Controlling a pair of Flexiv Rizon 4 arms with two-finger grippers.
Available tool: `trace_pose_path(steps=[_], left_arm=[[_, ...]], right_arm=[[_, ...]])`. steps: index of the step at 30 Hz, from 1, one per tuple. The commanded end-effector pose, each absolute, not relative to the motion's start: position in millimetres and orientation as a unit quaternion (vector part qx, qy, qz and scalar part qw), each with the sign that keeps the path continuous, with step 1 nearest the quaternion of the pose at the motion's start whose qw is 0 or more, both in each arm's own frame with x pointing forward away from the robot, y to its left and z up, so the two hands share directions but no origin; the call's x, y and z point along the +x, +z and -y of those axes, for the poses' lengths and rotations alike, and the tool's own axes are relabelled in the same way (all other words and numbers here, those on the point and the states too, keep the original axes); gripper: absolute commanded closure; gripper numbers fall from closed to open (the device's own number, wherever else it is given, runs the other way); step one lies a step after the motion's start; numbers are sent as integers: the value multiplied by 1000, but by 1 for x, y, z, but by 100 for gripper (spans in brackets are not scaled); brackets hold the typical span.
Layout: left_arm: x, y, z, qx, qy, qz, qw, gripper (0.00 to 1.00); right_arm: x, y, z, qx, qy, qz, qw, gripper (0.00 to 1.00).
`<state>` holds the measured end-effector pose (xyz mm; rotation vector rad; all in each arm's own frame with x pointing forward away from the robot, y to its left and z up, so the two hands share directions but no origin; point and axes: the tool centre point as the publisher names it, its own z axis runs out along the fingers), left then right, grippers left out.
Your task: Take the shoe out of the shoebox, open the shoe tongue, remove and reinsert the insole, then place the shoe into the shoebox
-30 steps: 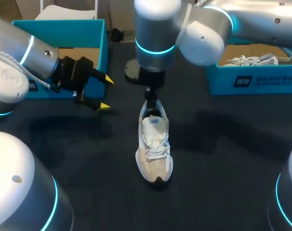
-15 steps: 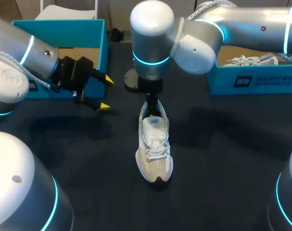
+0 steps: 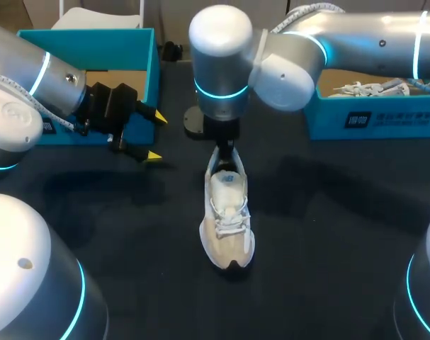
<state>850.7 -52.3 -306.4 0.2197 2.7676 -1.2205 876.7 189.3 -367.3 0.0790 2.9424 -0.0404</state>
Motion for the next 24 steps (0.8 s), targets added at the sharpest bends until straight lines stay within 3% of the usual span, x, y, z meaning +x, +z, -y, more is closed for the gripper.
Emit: trace_pose_path(steps=[1,12,24], left_arm=[[850,-306,52,73,-402,-911,54,0],[850,-306,52,73,-402,-911,54,0],[850,-306,52,73,-402,-911,54,0]], right_arm=[[872,-366,-191,29,-16,-994,106,100],[873,-309,-187,19,-2,-994,105,100],[864,-222,-167,-11,14,-999,33,100]])
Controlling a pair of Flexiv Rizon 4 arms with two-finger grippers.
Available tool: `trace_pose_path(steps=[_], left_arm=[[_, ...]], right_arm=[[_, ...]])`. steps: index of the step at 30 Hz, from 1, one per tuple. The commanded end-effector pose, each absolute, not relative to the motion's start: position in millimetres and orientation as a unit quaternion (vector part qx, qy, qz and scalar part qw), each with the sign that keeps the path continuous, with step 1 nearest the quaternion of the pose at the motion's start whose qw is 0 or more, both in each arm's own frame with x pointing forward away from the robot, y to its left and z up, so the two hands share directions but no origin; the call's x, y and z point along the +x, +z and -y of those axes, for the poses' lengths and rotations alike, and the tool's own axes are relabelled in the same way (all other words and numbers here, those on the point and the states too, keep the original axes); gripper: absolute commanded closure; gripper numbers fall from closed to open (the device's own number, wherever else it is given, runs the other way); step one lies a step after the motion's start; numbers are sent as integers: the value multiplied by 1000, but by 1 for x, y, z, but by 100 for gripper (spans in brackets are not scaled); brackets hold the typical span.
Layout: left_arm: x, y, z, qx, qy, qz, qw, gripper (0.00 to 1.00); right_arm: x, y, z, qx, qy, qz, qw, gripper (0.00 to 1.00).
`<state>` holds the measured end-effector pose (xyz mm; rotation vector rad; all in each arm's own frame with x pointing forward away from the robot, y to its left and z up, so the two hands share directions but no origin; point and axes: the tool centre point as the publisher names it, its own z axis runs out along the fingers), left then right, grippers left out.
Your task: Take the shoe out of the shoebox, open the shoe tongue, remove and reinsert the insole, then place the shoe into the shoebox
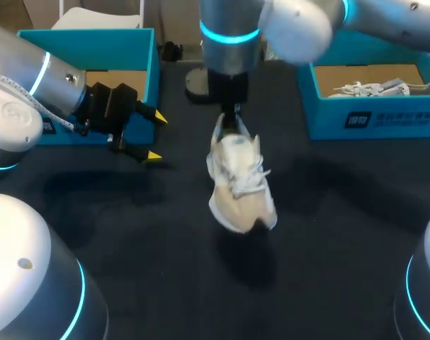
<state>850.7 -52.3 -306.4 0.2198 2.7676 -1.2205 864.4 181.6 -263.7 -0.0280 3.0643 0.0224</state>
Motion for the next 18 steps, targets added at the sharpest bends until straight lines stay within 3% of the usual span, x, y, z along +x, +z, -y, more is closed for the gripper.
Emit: trace_pose_path(steps=[1,18], left_arm=[[850,-306,52,73,-402,-911,54,0],[850,-306,52,73,-402,-911,54,0]], right_arm=[[865,-216,-165,-10,16,-999,34,100],[892,-131,-118,-6,-21,-994,107,100]])
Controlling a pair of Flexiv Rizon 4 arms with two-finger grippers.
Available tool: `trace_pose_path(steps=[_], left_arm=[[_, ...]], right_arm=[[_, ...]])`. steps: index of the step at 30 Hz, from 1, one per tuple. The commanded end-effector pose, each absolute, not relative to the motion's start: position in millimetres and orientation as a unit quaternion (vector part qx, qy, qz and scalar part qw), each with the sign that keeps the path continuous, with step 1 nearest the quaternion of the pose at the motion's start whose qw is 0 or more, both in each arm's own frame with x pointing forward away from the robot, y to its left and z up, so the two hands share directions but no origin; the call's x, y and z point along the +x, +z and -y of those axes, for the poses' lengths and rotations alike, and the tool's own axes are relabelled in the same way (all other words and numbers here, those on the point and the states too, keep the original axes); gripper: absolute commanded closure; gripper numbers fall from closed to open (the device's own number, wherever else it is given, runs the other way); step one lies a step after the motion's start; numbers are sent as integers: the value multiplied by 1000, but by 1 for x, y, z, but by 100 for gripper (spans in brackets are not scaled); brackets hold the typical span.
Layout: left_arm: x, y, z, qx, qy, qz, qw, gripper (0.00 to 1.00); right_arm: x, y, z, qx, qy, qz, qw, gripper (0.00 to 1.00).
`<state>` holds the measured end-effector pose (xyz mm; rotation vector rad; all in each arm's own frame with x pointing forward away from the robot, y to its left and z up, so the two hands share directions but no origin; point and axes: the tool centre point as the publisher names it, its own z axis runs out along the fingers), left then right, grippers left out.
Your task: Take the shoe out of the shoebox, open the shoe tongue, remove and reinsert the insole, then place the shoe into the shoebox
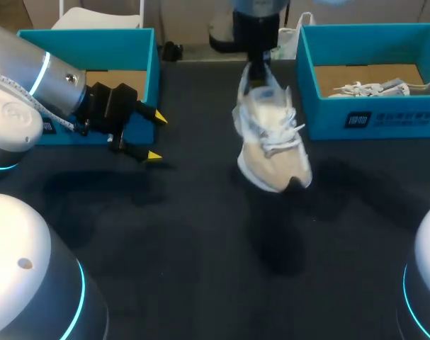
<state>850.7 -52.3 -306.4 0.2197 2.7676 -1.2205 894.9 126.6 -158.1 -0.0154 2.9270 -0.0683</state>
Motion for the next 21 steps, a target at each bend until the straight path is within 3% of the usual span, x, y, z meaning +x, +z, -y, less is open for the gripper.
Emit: trace_pose_path(steps=[1,21], left_arm=[[850,-306,52,73,-402,-911,54,0],[850,-306,52,73,-402,-911,54,0]], right_arm=[[894,-128,-116,-2,-20,-994,106,100],[894,-126,-113,2,-29,-994,110,100]])
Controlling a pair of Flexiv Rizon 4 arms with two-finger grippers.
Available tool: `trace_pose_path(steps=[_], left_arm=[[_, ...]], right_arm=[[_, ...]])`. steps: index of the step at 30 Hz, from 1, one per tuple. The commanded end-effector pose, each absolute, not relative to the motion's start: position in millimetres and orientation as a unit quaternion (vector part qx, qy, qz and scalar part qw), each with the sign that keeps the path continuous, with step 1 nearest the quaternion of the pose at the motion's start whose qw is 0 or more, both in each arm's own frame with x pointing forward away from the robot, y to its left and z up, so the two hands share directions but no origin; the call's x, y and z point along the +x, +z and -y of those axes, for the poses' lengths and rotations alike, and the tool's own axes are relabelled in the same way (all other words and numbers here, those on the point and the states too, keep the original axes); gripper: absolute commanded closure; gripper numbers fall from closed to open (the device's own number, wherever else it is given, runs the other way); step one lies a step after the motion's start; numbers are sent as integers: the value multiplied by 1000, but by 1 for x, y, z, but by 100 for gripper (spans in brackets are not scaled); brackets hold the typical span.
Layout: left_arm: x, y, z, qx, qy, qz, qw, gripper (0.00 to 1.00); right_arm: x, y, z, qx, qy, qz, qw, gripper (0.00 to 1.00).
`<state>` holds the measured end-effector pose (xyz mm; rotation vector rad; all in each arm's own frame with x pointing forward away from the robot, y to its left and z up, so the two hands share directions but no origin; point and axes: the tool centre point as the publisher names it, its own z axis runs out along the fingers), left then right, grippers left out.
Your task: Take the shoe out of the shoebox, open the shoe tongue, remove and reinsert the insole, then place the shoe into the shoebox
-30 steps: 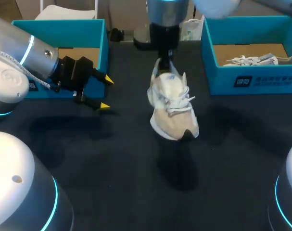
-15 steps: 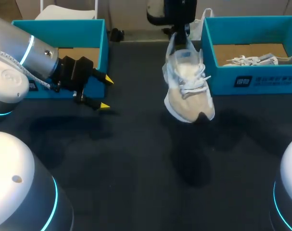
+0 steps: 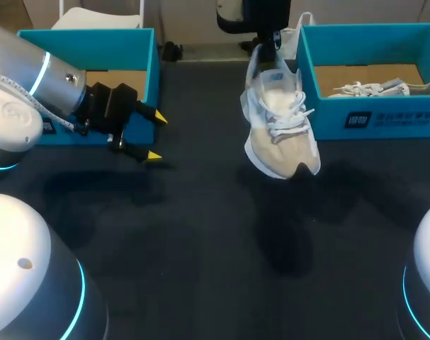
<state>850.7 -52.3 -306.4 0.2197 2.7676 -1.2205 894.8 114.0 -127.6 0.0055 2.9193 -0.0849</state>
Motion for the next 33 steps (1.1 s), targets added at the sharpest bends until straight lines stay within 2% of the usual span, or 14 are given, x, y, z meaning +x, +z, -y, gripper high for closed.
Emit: trace_pose_path(steps=[1,14,33], left_arm=[[850,-306,52,73,-402,-911,54,0],[850,-306,52,73,-402,-911,54,0],[850,-306,52,73,-402,-911,54,0]], right_arm=[[894,-126,-113,2,-29,-994,110,100],[904,-128,-104,-7,-27,-993,111,100],[968,-125,6,-60,-43,-989,131,100]])
